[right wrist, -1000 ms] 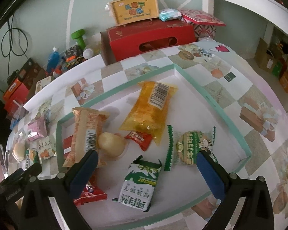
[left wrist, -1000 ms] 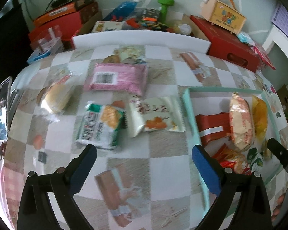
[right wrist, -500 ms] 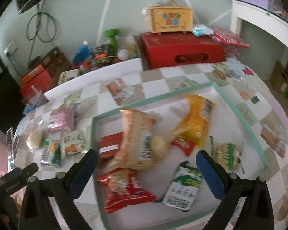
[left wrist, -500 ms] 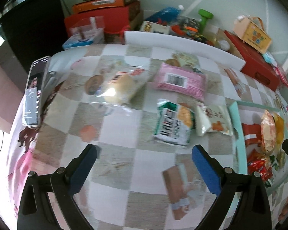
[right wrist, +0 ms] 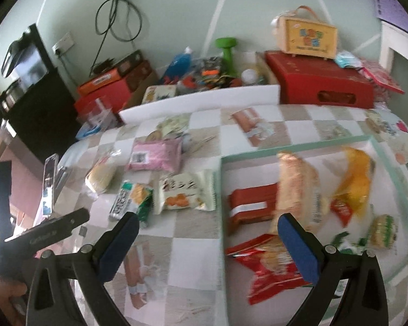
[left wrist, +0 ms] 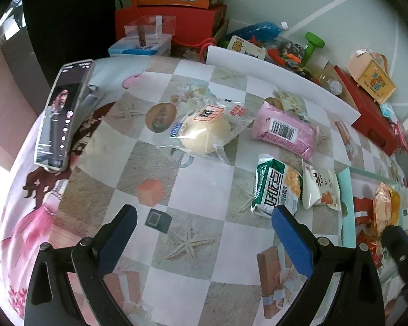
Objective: Organize snacks
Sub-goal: 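Move both open tools back over the remaining snacks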
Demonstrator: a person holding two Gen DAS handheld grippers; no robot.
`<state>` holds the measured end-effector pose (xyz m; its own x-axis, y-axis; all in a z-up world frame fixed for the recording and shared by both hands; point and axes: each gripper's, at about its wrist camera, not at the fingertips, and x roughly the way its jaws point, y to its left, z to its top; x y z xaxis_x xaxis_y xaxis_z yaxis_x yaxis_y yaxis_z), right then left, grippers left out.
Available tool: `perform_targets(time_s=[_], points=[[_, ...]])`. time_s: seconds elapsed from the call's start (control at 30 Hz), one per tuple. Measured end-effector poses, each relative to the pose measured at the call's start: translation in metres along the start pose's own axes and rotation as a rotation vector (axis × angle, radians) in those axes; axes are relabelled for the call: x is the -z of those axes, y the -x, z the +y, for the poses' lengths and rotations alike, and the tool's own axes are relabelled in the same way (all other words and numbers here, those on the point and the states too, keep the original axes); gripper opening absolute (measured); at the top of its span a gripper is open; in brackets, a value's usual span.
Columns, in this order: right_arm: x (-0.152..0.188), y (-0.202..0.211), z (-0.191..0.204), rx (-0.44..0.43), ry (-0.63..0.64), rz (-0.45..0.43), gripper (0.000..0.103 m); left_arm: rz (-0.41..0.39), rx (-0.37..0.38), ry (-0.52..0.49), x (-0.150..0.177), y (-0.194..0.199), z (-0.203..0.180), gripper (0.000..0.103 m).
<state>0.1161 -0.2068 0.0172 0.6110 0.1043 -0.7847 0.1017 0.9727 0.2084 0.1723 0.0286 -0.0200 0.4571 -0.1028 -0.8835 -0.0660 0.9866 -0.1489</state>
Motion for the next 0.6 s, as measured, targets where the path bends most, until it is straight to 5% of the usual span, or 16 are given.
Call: perform_targets(time_s=[0.6], points=[[-0.014, -0.044, 0.018, 0.002, 0.053, 0.047, 0.099, -0.031, 0.1, 0.019, -0.017, -0.028, -0.006, 0.1]])
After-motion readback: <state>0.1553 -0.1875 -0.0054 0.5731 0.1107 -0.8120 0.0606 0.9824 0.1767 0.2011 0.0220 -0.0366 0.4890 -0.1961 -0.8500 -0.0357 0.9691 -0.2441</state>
